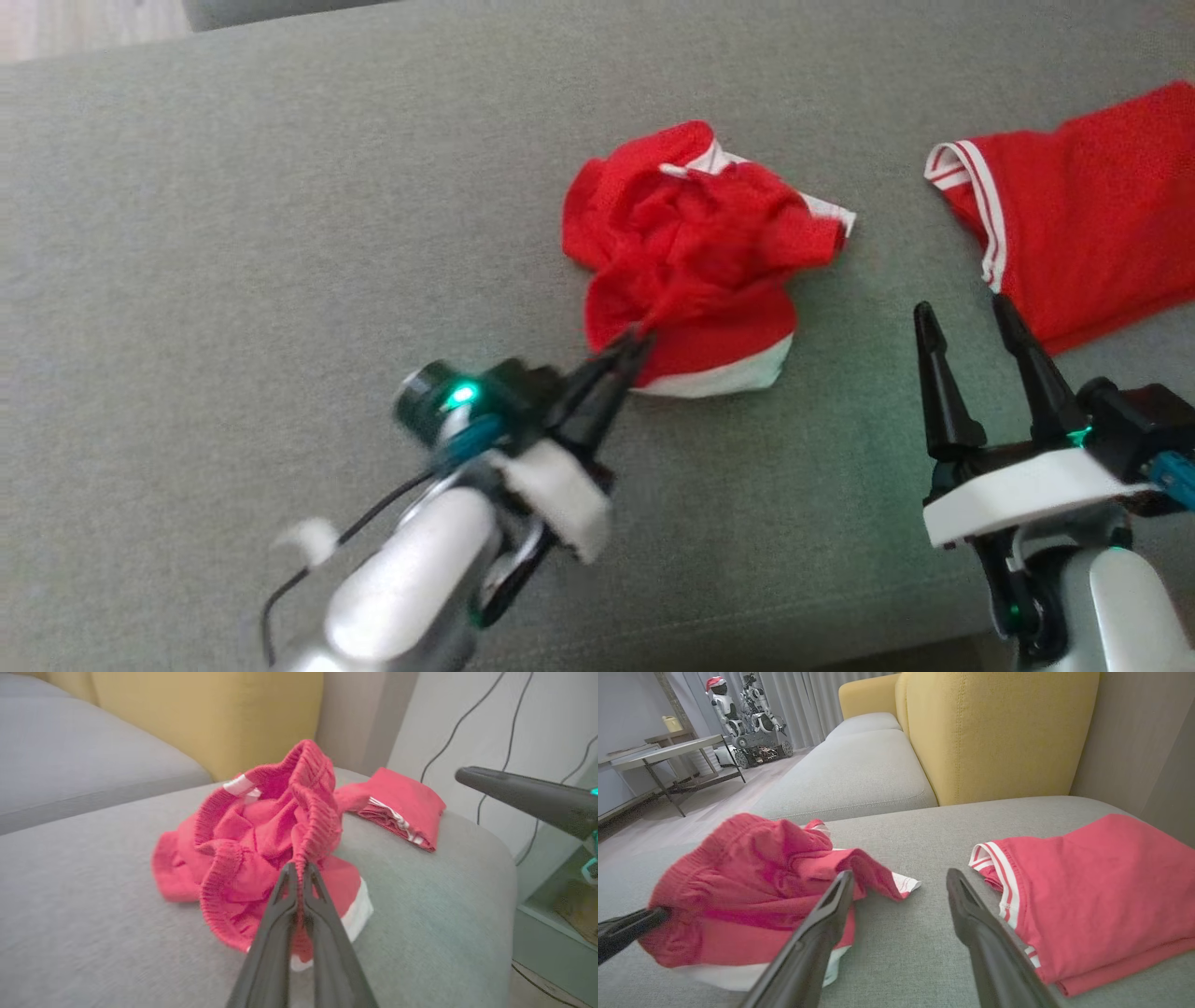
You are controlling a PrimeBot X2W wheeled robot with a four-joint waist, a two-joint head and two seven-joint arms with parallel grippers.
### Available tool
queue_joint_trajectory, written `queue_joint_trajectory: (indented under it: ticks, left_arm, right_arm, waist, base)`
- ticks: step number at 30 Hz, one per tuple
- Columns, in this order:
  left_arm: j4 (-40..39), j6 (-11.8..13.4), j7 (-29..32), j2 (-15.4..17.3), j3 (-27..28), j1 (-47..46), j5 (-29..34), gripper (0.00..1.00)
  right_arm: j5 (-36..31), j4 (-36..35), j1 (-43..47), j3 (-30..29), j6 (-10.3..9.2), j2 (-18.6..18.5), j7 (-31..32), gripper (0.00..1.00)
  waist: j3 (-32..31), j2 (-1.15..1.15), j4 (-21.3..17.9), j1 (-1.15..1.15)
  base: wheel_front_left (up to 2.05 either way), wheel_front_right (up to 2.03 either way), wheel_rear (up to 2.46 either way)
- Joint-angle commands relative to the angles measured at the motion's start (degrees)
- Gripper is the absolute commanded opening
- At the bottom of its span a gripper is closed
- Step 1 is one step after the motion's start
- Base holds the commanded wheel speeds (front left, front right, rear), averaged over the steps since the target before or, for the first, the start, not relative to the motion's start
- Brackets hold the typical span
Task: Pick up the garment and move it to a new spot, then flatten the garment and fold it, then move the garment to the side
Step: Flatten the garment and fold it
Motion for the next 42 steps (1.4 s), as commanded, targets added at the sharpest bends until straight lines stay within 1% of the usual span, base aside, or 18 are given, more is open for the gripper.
queue_joint_trajectory:
  ticks: [1,5,9,14,23,24,25,27,34,39,42]
  left_arm:
    - [-3.9,1.5,-0.9,2.4,3.3,1.9,-0.7,0.0]
    - [-9.9,4.4,-1.0,6.1,6.5,8.1,-2.2,0.0]
    - [-12.5,6.0,-1.0,8.5,8.1,13.9,-4.3,0.0]
    - [-12.2,7.2,-0.3,9.7,8.9,19.6,-6.8,0.0]
    - [-11.4,8.3,0.7,10.1,9.2,25.1,-9.9,0.0]
    - [-11.5,8.4,0.6,9.9,9.4,25.3,-10.2,0.24]
    - [-11.7,8.6,0.3,9.5,9.7,25.2,-10.5,1.0]
    - [-12.3,8.6,0.0,9.2,10.1,24.9,-10.6,1.0]
    - [-16.3,10.1,-0.9,8.9,13.2,23.3,-9.6,1.0]
    - [-20.1,13.2,-1.1,9.4,17.9,21.1,-7.4,1.0]
    - [-21.5,15.2,-1.2,10.3,20.9,20.1,-5.5,1.0]
  right_arm:
    - [0.6,-1.8,-0.5,0.9,-0.05,-0.2,0.1,1.0]
    - [0.7,-1.7,-0.1,0.0,-0.05,-0.2,0.7,1.0]
    - [0.9,-1.6,0.4,-0.5,-0.05,-0.1,1.5,1.0]
    - [0.9,-1.5,0.6,-0.6,-0.05,-0.1,2.1,1.0]
    - [0.6,-1.6,1.4,-1.7,-0.05,-0.1,3.1,1.0]
    - [0.6,-1.6,1.5,-1.8,-0.05,-0.1,3.2,1.0]
    - [0.5,-1.9,1.6,-1.9,-0.05,-0.1,3.3,1.0]
    - [0.4,-2.3,1.7,-1.8,-0.05,-0.1,3.4,1.0]
    - [0.1,-3.6,1.8,-1.6,-0.05,-0.1,3.3,1.0]
    - [-0.4,-4.6,1.9,-1.5,-0.05,-0.1,3.2,1.0]
    - [-0.6,-5.0,2.0,-1.3,-0.05,-0.1,3.4,1.0]
  waist:
    - [-0.6,0.0,0.9,0.0]
    - [-1.2,0.0,2.5,0.0]
    - [-1.7,0.0,4.0,0.0]
    - [-2.2,0.0,5.0,0.0]
    - [-2.8,0.0,6.3,0.0]
    - [-2.9,0.0,6.4,0.0]
    - [-3.3,0.0,6.6,0.0]
    - [-3.8,0.0,6.7,0.0]
    - [-5.4,0.0,6.7,0.0]
    - [-6.5,0.0,6.7,0.0]
    - [-7.1,0.0,6.6,0.0]
  base:
    - [0.0,0.0,0.0]
    - [0.0,0.0,0.0]
    - [0.0,0.0,0.0]
    - [0.0,0.0,0.0]
    - [0.0,0.0,0.0]
    - [0.0,0.0,0.0]
    - [0.0,0.0,0.0]
    - [0.0,0.0,0.0]
    - [0.0,0.0,0.0]
    - [0.0,0.0,0.0]
    - [0.0,0.0,0.0]
